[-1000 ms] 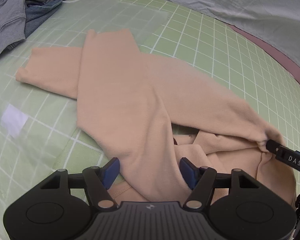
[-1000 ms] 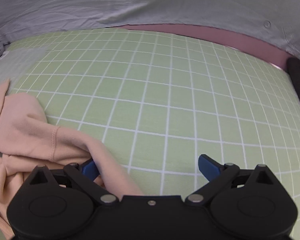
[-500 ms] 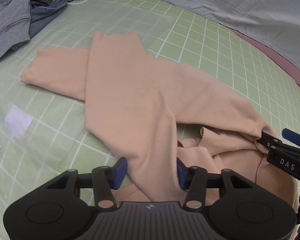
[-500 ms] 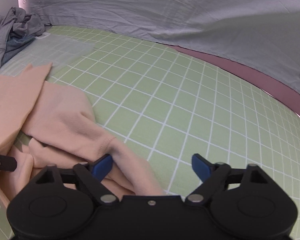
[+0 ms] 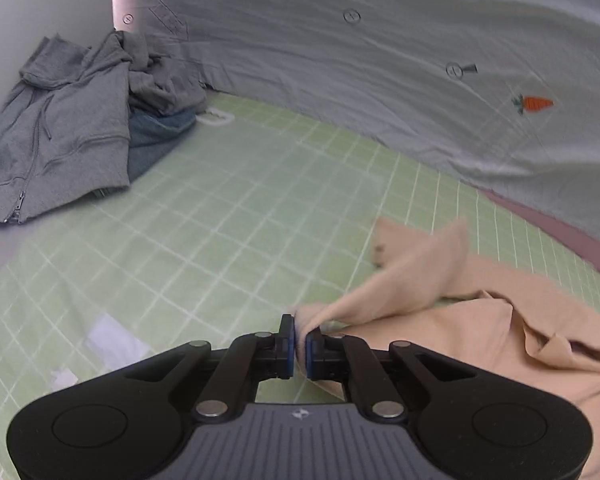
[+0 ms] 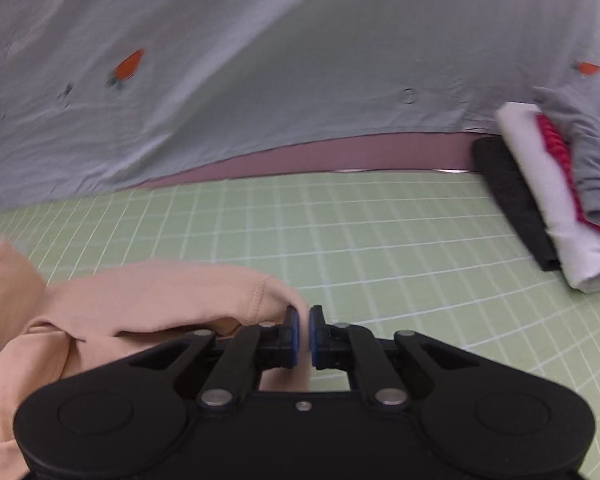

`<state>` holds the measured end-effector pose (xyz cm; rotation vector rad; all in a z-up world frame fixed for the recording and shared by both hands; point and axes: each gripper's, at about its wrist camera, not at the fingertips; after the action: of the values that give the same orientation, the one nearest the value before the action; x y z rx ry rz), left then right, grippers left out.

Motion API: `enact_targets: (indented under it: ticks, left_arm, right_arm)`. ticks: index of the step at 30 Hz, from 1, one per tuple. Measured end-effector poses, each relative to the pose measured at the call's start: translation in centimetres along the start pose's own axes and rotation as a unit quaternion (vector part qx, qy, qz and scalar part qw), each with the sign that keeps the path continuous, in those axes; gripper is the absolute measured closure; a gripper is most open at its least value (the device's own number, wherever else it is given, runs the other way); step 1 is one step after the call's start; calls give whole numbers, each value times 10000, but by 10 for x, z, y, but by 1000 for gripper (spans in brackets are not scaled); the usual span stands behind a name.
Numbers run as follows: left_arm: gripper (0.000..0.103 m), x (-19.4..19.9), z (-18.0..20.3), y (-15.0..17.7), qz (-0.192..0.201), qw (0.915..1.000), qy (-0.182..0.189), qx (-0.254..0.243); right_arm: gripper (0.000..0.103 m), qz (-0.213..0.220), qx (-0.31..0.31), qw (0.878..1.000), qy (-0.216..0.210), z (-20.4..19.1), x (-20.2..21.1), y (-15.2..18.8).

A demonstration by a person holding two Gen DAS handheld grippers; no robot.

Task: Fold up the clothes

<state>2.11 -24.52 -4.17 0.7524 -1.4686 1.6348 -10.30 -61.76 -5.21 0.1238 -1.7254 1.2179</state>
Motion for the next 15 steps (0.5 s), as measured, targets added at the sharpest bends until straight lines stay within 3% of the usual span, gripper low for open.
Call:
enact_targets:
  ticks: [2,4,6,9,15]
  left_arm:
    - [96,-3,-4,-11,68,9998,14,181]
    - [92,-16,-2,-12,-40,9996,-209,204]
    - [89,-28,-2,-10,-301,9988,-336,208]
    - [73,-26,-2,3,-388,9987,-225,241]
    - [56,-30,-1,29,-773,9964,-278,198]
  right_arm:
    - [97,39,-319,9995,46,23,2,-2]
    - [94,-98,-340,9991,247,32,-5,3]
    - [78,-366,-331,9974,530,32,-14,11]
    - [47,-485,-528,9956,609,30,-14,20]
    - [29,-362,-240,9985,333,-9,-3,20]
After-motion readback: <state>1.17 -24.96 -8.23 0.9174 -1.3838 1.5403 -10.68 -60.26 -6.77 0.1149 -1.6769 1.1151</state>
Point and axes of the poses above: each gripper's, at about its wrist camera, not at the fingertips, and x roughly against the way its jaws point, z to its right, y to its underside, and after that the axes turned 8 degrees about -z, right-handed
